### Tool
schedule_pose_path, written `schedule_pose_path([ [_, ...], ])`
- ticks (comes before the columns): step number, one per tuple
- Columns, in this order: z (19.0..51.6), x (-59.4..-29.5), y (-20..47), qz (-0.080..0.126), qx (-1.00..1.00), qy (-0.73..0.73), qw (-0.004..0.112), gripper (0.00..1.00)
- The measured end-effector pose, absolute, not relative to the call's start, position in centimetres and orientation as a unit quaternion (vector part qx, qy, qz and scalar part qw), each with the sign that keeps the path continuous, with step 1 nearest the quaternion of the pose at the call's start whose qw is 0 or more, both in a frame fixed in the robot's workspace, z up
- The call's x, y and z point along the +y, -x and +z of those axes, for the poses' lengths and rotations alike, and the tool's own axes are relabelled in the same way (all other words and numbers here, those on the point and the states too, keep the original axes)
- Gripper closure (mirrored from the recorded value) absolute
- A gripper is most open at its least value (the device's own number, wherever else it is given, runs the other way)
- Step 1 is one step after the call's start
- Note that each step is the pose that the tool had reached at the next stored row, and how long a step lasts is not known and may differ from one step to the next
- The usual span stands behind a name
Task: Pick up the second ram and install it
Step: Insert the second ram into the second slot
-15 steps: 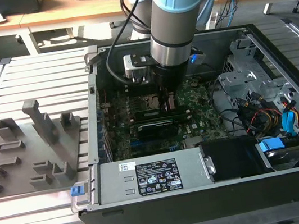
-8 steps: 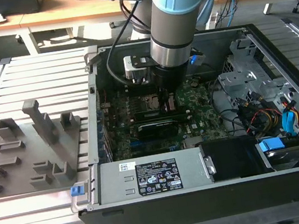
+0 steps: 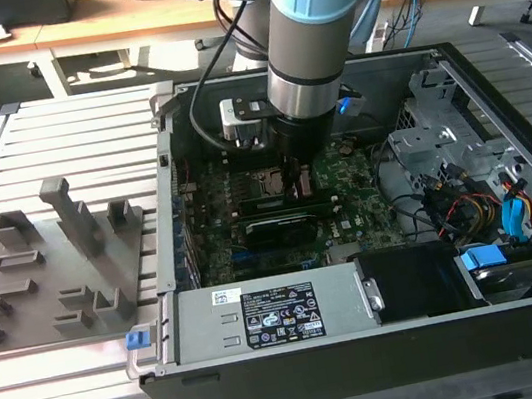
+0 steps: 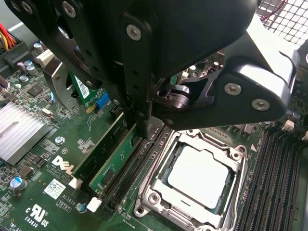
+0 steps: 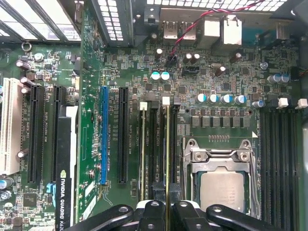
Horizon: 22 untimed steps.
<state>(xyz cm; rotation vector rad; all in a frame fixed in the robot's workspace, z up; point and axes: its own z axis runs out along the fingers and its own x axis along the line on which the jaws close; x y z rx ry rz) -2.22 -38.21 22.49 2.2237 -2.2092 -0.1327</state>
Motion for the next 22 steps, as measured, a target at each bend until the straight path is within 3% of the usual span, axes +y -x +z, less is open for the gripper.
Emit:
schedule_pose_path([
  [22, 22.14, -38.1, 2.11, -0.041, -0.704, -0.709, 0.003, 0.86],
])
